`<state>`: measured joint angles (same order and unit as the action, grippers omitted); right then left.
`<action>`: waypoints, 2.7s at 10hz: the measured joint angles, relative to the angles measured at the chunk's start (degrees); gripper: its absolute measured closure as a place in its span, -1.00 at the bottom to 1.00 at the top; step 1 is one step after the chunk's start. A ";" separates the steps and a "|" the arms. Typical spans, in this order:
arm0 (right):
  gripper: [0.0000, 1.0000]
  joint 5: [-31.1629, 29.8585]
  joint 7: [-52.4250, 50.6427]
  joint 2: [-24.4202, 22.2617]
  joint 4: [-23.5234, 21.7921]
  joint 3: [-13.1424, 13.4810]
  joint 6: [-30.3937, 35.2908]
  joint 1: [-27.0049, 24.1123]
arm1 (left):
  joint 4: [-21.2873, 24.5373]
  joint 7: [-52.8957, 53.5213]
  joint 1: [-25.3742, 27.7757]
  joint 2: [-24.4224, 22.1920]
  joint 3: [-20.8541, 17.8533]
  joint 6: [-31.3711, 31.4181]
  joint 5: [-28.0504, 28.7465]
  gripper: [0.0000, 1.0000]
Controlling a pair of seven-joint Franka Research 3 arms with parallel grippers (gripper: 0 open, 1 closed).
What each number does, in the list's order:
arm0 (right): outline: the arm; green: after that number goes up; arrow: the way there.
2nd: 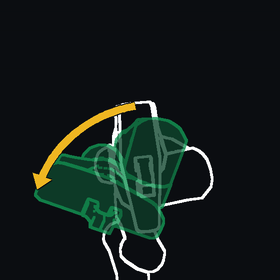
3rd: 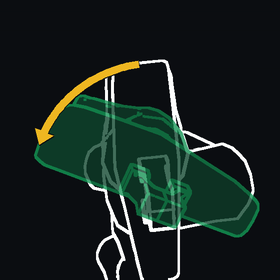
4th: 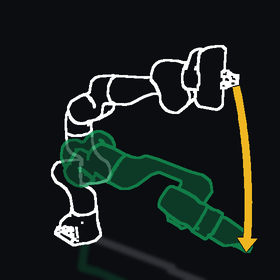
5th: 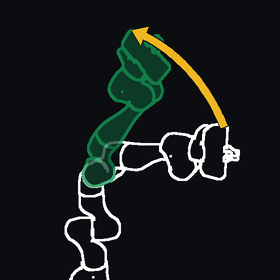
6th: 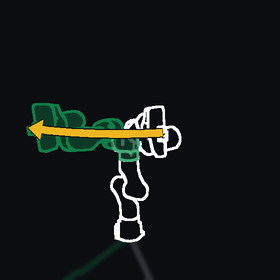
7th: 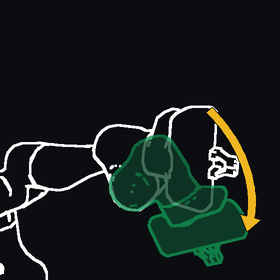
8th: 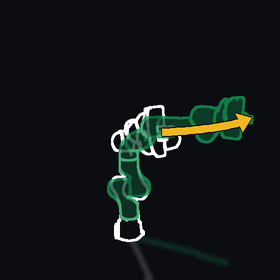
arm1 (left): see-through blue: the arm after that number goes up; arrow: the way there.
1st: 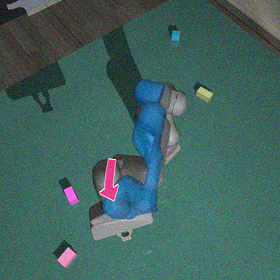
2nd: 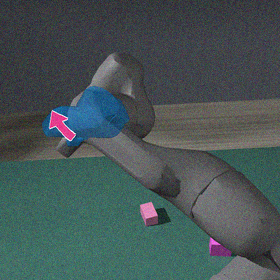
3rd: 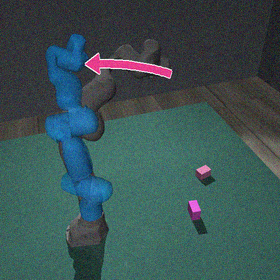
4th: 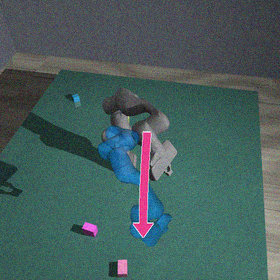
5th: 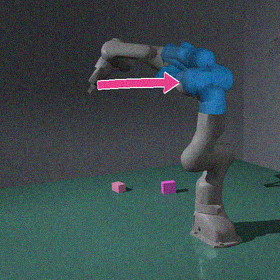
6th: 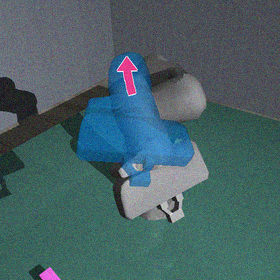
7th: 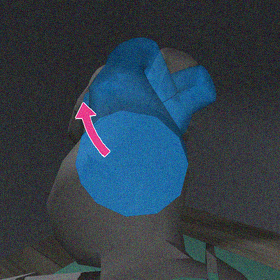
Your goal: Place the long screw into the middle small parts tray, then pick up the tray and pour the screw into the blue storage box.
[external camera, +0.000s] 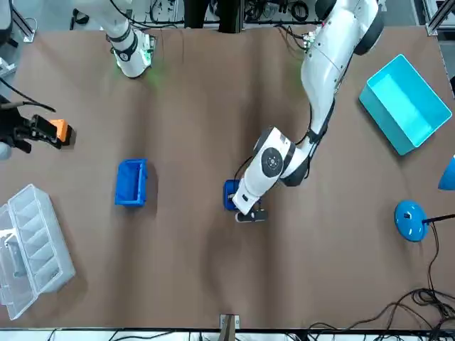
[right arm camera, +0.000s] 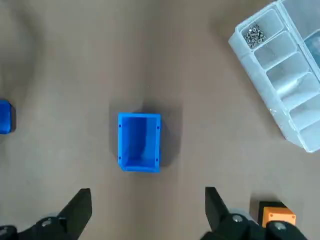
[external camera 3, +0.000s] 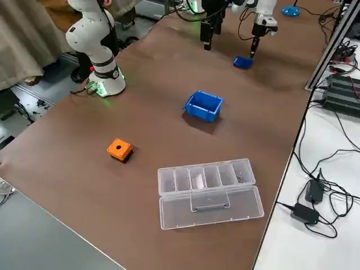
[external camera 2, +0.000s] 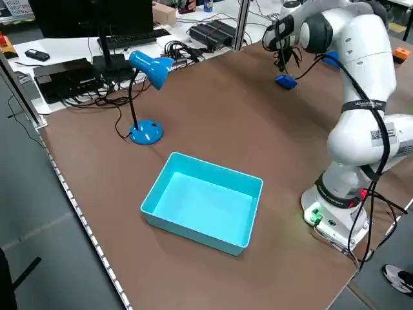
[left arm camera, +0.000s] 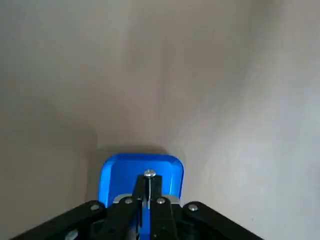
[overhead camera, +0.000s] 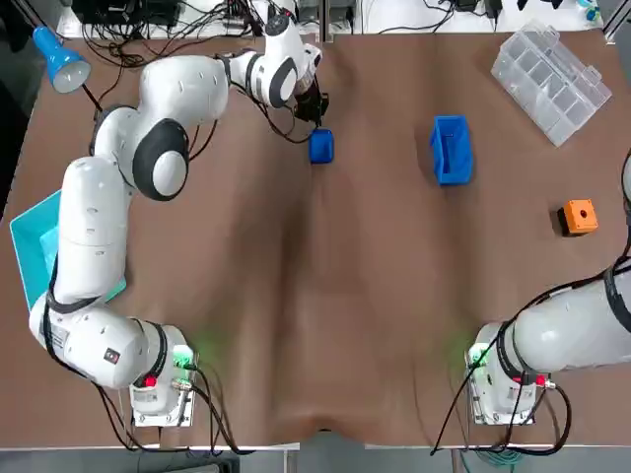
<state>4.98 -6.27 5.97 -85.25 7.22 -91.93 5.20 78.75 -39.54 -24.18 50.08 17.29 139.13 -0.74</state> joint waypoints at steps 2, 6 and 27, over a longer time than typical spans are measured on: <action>-1.00 0.31 0.00 0.25 0.00 0.00 -1.02 0.40 | 0.11 0.00 -0.40 0.19 -0.03 0.01 0.00 0.81; -1.00 0.61 0.00 0.60 -0.20 0.00 -1.09 0.54 | 0.94 0.00 -0.40 0.30 -0.18 0.13 0.00 0.01; -0.62 22.64 8.85 19.95 -14.24 -0.54 -42.48 32.25 | 5.60 25.39 21.66 -41.64 -8.90 -43.89 0.09 -1.00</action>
<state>27.62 2.58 25.93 -99.49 6.68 -134.40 37.45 84.35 -14.15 -2.52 8.45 8.39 95.24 -0.65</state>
